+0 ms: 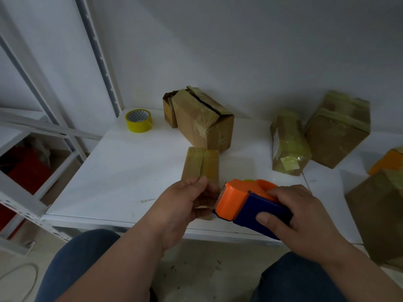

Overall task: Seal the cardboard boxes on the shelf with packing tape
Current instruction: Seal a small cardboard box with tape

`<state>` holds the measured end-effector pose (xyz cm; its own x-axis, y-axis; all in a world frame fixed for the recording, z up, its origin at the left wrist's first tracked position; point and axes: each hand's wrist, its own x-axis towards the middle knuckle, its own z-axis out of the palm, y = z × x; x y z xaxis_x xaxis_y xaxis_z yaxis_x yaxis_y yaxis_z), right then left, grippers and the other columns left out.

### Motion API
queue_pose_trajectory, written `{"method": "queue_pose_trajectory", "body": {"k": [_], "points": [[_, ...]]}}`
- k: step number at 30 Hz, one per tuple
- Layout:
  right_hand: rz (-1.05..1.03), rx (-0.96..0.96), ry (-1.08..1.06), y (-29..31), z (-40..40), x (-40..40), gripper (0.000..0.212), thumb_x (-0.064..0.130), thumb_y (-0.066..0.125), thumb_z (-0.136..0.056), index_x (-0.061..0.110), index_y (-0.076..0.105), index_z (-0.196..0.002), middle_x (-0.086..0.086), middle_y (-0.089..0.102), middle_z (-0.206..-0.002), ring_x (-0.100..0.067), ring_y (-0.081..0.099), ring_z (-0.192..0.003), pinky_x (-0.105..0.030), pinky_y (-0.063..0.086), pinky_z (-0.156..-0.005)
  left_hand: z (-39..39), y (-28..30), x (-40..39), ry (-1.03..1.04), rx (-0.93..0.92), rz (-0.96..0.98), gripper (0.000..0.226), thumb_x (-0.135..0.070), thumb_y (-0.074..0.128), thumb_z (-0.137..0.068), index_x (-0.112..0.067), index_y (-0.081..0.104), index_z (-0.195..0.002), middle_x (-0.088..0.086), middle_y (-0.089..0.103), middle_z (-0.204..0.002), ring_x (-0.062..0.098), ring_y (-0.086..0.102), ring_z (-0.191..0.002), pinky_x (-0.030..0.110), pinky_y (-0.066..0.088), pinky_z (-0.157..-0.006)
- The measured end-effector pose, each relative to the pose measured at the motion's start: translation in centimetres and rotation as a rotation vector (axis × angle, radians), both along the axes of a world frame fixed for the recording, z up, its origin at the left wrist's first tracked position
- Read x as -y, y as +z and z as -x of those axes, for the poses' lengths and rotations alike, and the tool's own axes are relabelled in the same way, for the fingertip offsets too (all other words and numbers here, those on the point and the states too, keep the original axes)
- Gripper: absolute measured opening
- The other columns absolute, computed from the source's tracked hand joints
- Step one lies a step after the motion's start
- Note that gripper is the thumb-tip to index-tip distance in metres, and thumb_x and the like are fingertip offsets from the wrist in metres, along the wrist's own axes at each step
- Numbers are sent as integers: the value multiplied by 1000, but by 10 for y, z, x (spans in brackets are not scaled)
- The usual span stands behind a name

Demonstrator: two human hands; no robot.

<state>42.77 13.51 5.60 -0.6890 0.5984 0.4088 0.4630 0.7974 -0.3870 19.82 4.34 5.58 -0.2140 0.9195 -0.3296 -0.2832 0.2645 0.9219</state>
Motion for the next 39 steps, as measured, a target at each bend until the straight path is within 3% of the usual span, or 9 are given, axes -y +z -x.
{"method": "queue_pose_trajectory", "body": {"k": [4,7,11,14,20,24,30,34,39], "points": [[-9,2,2,4,3,1,56,72,37,-87,23,64,-95,16,61,-77,-6,56,-70,-18,40,-66,4,7,3,-88,-90,-34,54,-62,63,-80,-13,72,-102,12,72,-105,31,67,-104,51,50,-98],[-17,1,16,9,5,3,55,71,36,-88,23,64,-96,18,60,-78,-3,55,-69,-14,39,-67,6,7,3,-124,-113,-63,18,-40,71,-83,-22,72,-79,10,70,-91,32,66,-94,57,48,-99],[1,8,25,11,6,5,59,72,36,-87,22,64,-96,15,63,-79,-5,57,-69,-16,41,-64,8,6,2,-70,-125,-50,21,-17,57,-95,-13,70,-79,10,68,-82,24,63,-81,51,51,-96],[34,10,25,11,7,7,60,74,35,-86,23,65,-98,16,63,-79,-4,57,-70,-18,43,-63,6,7,1,-25,-111,-7,28,-20,49,-101,-11,68,-83,7,69,-81,22,62,-80,40,54,-85],[105,8,22,16,7,8,58,77,35,-85,29,63,-100,20,62,-79,1,57,-71,-13,42,-62,11,6,4,-62,38,-1,44,-45,61,-82,-4,67,-99,16,69,-95,28,65,-90,47,53,-93],[160,23,45,21,8,8,58,79,35,-83,30,62,-98,18,64,-77,-1,61,-70,-14,46,-56,7,7,3,-48,-67,3,12,-17,63,-91,-7,66,-86,12,68,-82,23,64,-78,35,53,-78],[349,27,60,26,11,3,58,85,40,-73,36,60,-96,17,66,-81,-3,64,-73,-16,49,-57,5,13,0,123,-326,0,15,-12,62,-93,-11,66,-79,6,68,-71,19,63,-69,35,56,-76],[396,58,77,36,6,-7,59,86,44,-69,35,61,-94,16,67,-83,-6,65,-69,-14,47,-55,11,24,2,192,-304,-41,19,-4,58,-94,-10,64,-76,2,63,-63,15,60,-62,32,57,-71],[450,66,-5,46,-18,-27,64,86,51,-63,29,69,-84,2,68,-72,-12,64,-61,-27,48,-55,57,37,6,339,-220,-54,16,-7,61,-92,-6,63,-77,5,58,-67,14,53,-61,25,56,-60]]}}
